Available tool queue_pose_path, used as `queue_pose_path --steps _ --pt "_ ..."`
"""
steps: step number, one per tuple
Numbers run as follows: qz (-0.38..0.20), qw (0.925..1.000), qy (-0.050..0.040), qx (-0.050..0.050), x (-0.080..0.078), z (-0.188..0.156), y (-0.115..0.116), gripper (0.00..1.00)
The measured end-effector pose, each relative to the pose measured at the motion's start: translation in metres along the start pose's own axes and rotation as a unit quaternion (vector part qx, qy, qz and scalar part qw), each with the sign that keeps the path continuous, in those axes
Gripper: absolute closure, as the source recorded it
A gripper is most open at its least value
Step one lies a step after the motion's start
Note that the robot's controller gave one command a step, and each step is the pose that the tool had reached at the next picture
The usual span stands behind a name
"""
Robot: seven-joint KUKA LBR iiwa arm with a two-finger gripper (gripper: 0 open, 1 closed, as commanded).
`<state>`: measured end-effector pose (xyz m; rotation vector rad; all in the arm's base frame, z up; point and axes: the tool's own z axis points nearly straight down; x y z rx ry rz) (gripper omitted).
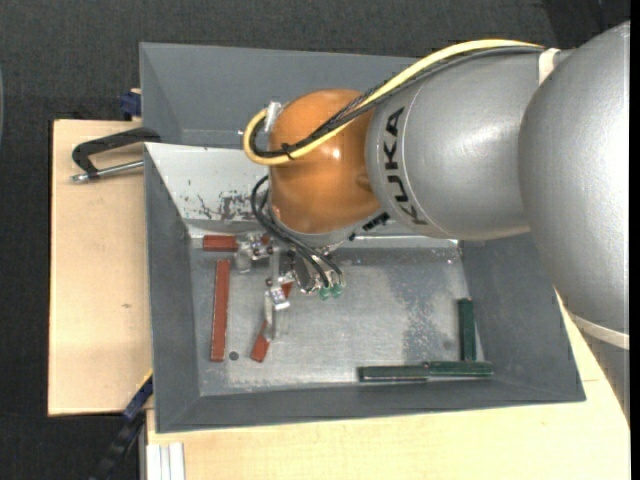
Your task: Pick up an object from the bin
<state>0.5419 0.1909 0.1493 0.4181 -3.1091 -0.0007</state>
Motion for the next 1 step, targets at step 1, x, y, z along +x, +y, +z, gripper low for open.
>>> queue_pose_path --steps 1 --pt "0.002 1.0 -0.0027 0.0 -0.0013 -0.003 -0.0008 0.0"
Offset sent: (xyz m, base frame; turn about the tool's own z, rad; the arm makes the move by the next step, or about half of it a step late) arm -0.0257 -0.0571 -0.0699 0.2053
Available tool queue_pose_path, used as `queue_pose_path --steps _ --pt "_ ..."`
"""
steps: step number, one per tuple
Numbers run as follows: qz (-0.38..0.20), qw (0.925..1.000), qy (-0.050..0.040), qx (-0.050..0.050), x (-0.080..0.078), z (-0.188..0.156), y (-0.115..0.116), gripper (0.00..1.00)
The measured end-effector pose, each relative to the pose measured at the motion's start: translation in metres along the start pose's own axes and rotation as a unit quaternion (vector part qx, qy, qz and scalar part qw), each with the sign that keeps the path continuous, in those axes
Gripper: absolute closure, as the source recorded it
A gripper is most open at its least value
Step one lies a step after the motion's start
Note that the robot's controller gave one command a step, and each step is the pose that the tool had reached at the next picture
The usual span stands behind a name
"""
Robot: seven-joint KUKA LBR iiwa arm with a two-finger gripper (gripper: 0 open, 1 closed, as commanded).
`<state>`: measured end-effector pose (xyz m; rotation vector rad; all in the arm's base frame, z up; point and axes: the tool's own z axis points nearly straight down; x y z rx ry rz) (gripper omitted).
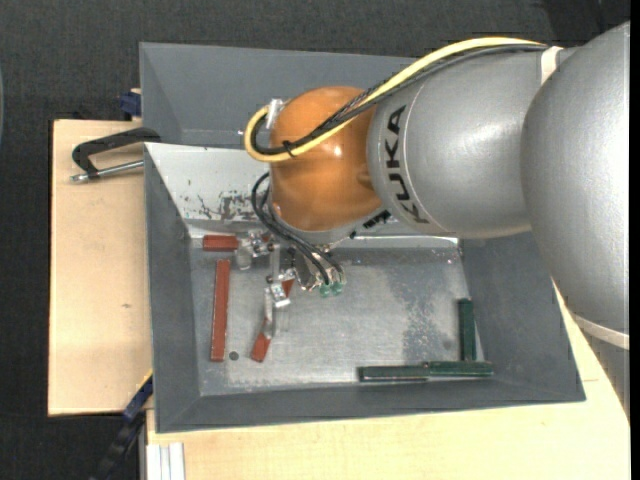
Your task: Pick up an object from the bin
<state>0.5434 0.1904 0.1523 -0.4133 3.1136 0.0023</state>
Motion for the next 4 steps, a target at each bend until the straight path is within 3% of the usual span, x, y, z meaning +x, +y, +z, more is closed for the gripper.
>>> queue_pose_path --steps 1,2,3,4 --pt "0.041 0.9992 -0.0053 -0.001 0.014 0.027 -0.017 0.0" --pt "0.056 0.9984 0.0017 0.001 0.022 0.067 -0.024 0.0" --pt "0.048 0.9988 0.0005 0.0 0.048 0.082 -0.014 1.0" --pt "0.048 0.9988 0.0005 0.0 0.048 0.082 -0.014 1.0"
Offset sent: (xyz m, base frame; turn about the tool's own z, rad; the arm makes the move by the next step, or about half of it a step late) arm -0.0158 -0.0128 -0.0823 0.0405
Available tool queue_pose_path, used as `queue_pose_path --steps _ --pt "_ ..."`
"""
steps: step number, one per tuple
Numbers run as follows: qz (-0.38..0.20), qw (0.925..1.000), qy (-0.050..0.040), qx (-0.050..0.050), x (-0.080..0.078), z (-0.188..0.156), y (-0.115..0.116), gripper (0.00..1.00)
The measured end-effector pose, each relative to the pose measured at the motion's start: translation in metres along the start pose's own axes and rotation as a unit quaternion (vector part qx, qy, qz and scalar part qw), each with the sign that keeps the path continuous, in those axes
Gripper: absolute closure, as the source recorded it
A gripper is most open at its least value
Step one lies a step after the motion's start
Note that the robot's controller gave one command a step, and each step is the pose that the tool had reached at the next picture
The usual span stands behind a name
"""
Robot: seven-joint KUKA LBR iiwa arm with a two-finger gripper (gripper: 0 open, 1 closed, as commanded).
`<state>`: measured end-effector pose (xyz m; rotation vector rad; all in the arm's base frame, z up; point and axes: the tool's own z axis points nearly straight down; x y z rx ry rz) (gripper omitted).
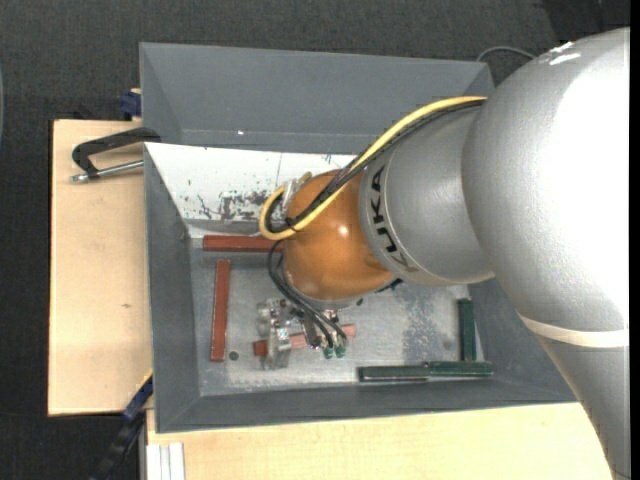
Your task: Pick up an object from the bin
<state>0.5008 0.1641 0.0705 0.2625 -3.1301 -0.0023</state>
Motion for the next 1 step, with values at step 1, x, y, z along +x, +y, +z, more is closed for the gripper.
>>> queue_pose_path --steps 1 --pt "0.022 0.9997 -0.0061 -0.001 -0.0155 -0.1764 0.0395 1.0"
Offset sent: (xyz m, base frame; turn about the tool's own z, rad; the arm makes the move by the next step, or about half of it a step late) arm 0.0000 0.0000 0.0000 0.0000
